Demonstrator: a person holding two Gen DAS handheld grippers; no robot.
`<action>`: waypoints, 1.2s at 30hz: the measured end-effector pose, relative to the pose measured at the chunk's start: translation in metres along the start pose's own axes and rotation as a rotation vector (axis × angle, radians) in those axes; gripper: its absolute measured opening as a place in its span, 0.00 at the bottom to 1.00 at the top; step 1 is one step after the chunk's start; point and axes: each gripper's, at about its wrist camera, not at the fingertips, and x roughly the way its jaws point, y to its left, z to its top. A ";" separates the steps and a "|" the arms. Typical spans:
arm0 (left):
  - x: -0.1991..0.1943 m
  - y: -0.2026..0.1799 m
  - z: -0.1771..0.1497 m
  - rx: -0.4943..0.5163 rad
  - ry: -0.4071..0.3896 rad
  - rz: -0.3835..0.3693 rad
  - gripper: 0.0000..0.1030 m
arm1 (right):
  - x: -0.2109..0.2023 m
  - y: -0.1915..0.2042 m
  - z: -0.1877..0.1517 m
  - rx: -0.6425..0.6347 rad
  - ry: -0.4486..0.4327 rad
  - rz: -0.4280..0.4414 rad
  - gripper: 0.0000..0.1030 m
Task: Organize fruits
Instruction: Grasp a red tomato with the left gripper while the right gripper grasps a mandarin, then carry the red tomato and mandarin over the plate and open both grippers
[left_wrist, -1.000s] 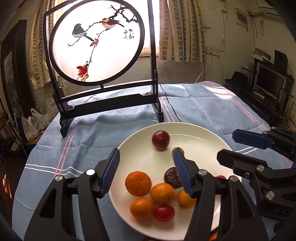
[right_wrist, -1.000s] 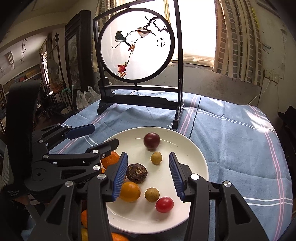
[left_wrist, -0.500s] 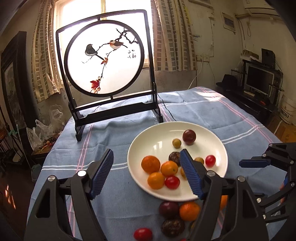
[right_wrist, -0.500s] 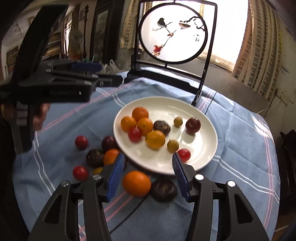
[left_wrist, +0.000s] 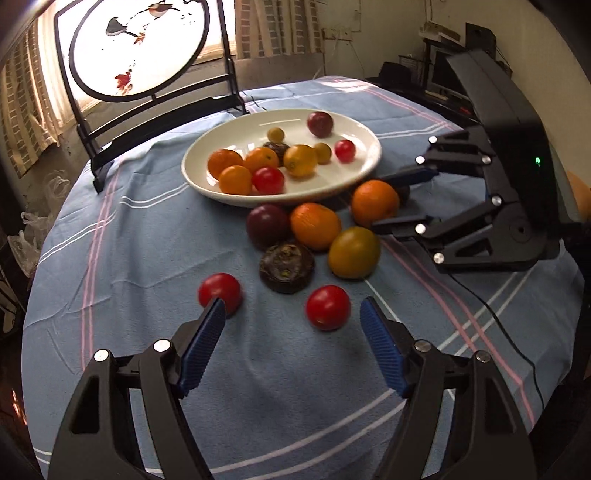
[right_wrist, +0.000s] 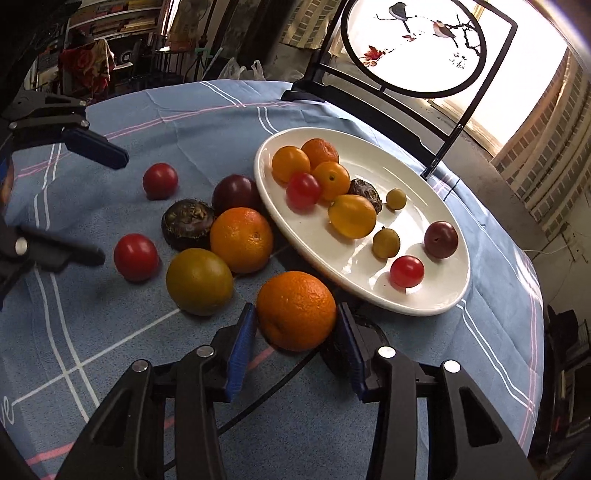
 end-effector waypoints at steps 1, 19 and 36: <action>0.004 -0.005 0.000 0.008 0.005 -0.014 0.71 | -0.001 0.000 0.000 0.002 0.002 0.003 0.42; -0.006 -0.011 0.031 -0.026 -0.053 -0.041 0.27 | -0.046 -0.035 -0.011 0.179 -0.087 0.048 0.41; 0.006 0.048 0.173 -0.322 -0.310 0.309 0.27 | -0.068 -0.115 0.078 0.482 -0.379 -0.043 0.42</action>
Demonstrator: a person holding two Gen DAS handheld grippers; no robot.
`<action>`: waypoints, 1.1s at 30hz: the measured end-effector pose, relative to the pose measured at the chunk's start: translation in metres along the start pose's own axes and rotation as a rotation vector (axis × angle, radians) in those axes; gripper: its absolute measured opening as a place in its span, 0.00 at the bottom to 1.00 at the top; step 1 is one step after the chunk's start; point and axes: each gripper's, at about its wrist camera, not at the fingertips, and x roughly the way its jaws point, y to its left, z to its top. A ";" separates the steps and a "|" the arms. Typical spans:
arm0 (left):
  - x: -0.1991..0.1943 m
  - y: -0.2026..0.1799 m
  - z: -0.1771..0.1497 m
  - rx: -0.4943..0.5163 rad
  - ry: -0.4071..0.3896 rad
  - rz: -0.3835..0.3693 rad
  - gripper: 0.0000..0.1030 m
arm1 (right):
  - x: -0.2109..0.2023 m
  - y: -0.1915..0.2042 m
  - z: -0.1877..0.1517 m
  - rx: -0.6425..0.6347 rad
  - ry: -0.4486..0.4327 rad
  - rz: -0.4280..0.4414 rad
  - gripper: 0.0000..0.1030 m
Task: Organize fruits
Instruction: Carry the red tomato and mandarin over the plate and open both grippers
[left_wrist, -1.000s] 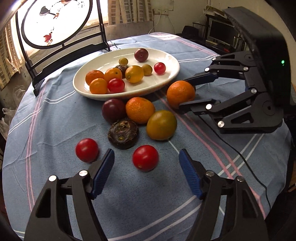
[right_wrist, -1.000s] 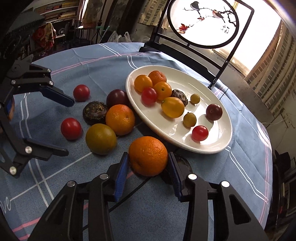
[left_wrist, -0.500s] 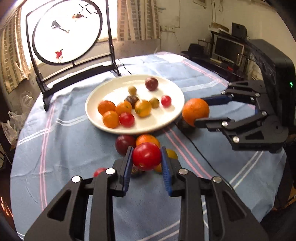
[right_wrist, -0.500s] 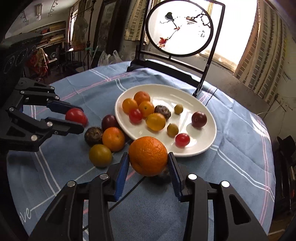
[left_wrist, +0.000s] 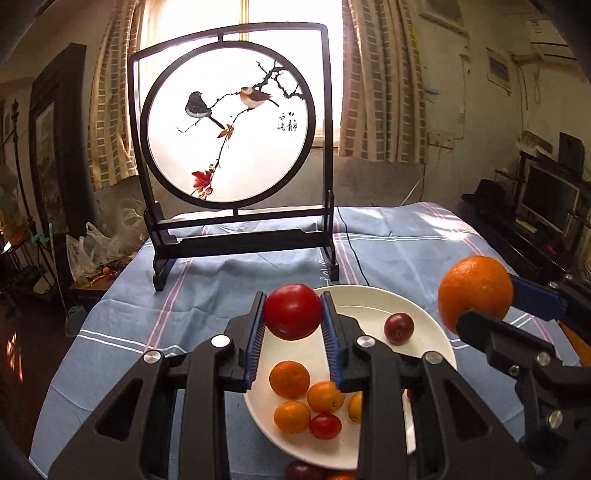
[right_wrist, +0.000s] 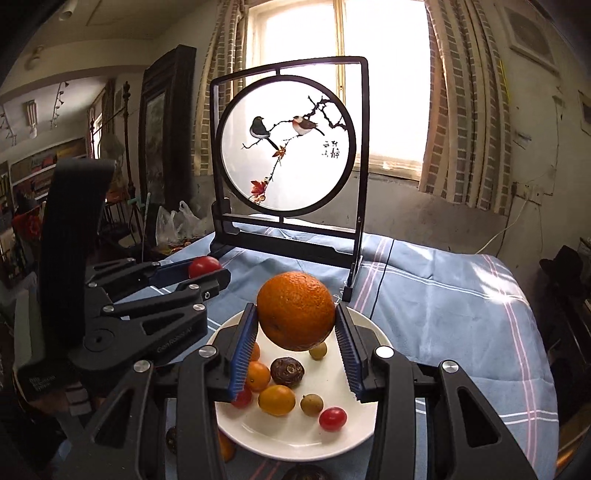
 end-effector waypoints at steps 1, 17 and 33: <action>0.007 0.000 -0.002 -0.009 0.016 -0.003 0.27 | 0.007 -0.001 -0.002 0.010 0.007 -0.001 0.42; 0.056 0.004 -0.030 0.008 0.117 0.048 0.28 | 0.060 -0.003 -0.027 -0.007 0.125 -0.091 0.42; 0.057 -0.001 -0.032 0.041 0.113 0.073 0.56 | 0.063 -0.012 -0.029 0.035 0.126 -0.087 0.46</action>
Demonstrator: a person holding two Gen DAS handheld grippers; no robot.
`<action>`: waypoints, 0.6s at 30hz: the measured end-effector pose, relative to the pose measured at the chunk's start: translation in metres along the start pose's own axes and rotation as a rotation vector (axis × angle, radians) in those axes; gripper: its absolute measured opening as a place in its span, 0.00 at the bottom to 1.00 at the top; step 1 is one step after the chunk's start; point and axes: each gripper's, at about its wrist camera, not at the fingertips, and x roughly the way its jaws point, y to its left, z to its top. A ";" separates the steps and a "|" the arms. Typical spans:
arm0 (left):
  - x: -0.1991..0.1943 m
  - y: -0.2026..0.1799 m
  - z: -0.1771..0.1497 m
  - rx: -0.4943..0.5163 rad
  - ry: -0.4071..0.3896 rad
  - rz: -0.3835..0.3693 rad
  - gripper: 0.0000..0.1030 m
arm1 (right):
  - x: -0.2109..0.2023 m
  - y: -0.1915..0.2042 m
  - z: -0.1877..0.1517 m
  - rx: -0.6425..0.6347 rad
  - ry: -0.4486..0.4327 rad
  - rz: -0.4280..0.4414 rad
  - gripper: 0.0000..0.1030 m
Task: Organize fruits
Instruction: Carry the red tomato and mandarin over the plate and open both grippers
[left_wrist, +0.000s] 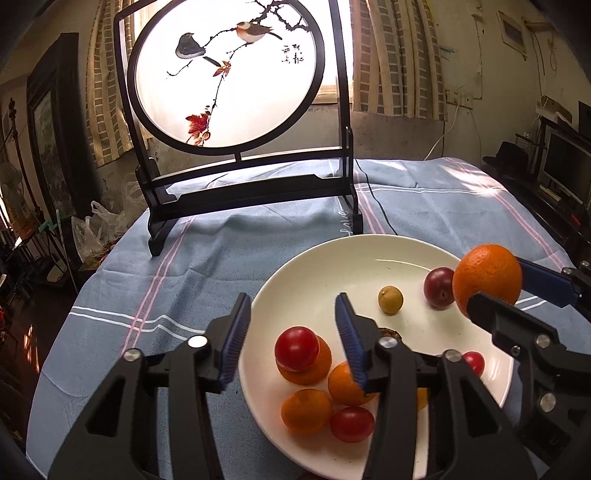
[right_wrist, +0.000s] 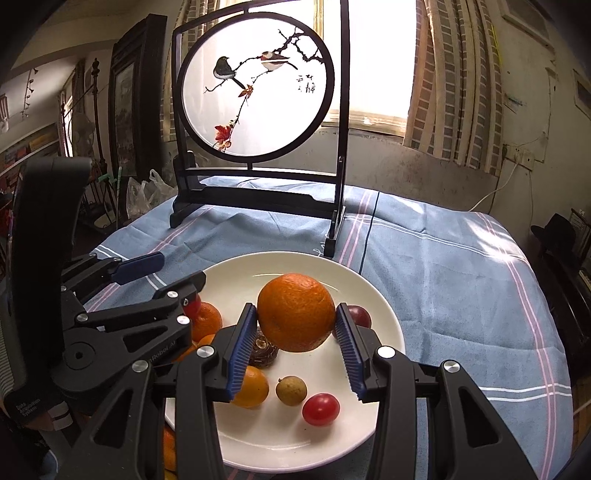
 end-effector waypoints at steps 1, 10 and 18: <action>-0.002 0.001 0.001 -0.005 -0.010 0.002 0.58 | -0.003 -0.001 0.001 0.009 -0.014 -0.002 0.50; -0.020 0.021 0.012 -0.058 -0.030 -0.042 0.59 | -0.031 0.006 0.010 -0.002 -0.085 0.056 0.52; -0.075 0.067 -0.009 -0.045 -0.099 -0.068 0.75 | -0.070 0.034 -0.030 -0.083 -0.015 0.182 0.61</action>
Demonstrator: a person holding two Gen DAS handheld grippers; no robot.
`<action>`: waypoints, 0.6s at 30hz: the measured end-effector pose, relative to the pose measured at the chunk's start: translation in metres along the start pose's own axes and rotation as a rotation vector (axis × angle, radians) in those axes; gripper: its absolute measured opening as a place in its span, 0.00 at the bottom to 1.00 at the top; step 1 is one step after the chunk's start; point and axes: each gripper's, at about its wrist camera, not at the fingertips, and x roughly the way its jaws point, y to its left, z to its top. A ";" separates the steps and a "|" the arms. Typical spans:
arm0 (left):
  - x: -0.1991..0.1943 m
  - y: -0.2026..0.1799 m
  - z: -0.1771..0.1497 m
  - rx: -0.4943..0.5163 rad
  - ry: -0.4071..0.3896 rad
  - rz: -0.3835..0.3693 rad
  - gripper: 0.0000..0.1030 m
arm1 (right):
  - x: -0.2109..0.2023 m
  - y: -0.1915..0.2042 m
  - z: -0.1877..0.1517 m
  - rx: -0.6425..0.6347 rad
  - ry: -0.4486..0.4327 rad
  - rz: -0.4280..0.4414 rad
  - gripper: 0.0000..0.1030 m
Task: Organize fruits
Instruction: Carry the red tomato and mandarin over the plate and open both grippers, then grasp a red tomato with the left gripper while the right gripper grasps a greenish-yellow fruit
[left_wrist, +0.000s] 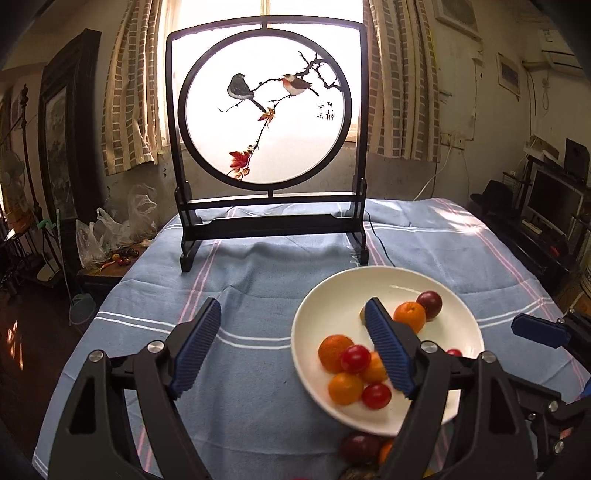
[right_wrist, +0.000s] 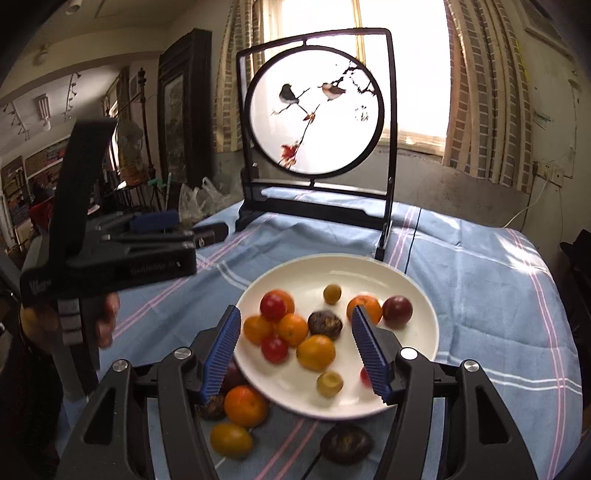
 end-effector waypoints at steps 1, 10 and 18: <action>-0.005 0.004 -0.007 0.023 0.010 -0.002 0.76 | 0.000 0.006 -0.010 -0.019 0.034 0.008 0.61; -0.022 0.037 -0.084 0.153 0.138 -0.062 0.82 | 0.030 0.046 -0.078 -0.047 0.292 0.091 0.61; -0.008 0.023 -0.121 0.255 0.240 -0.170 0.82 | 0.047 0.050 -0.086 -0.051 0.333 0.086 0.47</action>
